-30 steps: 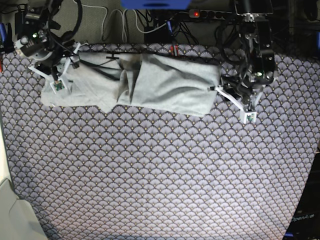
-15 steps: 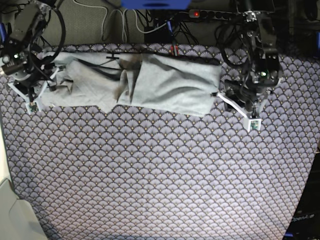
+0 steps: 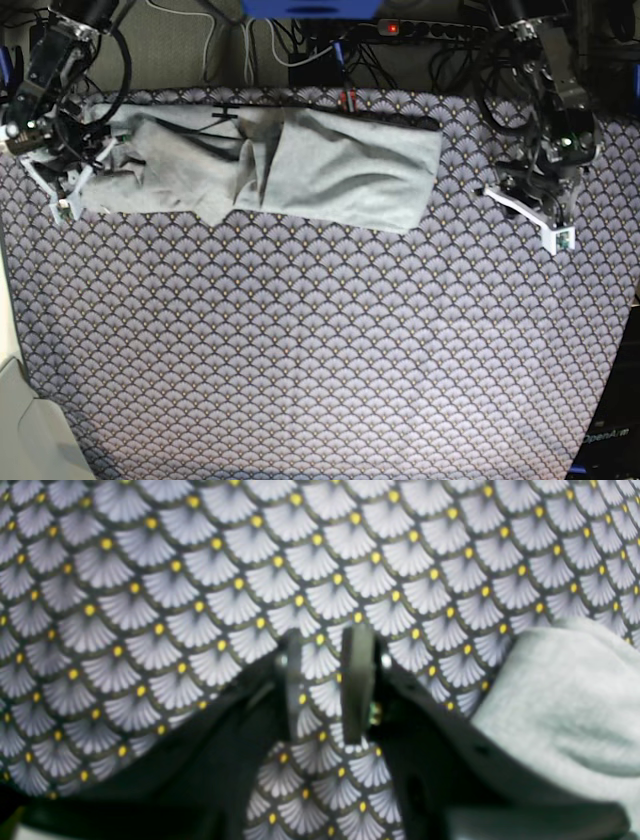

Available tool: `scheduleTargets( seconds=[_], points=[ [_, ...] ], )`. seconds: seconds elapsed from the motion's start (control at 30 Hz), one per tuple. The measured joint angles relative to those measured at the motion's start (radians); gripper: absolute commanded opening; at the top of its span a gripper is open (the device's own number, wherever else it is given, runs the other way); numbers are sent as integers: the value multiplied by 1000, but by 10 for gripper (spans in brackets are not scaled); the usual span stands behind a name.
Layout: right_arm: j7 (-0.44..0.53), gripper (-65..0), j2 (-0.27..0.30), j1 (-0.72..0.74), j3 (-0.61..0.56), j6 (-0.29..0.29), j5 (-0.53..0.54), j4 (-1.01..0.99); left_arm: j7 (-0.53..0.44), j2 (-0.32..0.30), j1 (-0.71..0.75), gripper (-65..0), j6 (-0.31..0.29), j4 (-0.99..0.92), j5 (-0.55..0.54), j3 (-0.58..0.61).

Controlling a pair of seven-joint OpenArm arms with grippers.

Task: Fold the T-shirt properly
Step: 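Release the shirt and move the left gripper back to its side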

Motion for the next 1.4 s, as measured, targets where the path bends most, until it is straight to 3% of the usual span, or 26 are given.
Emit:
scheduleTargets(
  seconds=[0.47,0.73,0.93,1.07,1.23,1.4],
  points=[
    [5,-324,11,-18,15,0,10,-48,0,1,-3,-506,0,0,0,2],
    [6,-323,-4,-51,13,0,132,-47,0,1,-3,-506,0,0,0,2],
    [-24,-327,-3,-51,13,0,138,-47,0,1,-3,-506,0,0,0,2],
    [-56,-415,-3,-33,13,0,140,-46,0,1,0,-506,0,0,0,2],
    [-58,-634,-4,-32,12,0,143,-46,0,1,1,-506,0,0,0,2],
    [-58,-650,-4,-32,12,0,145,-44,0,1,1,-506,0,0,0,2]
  ],
)
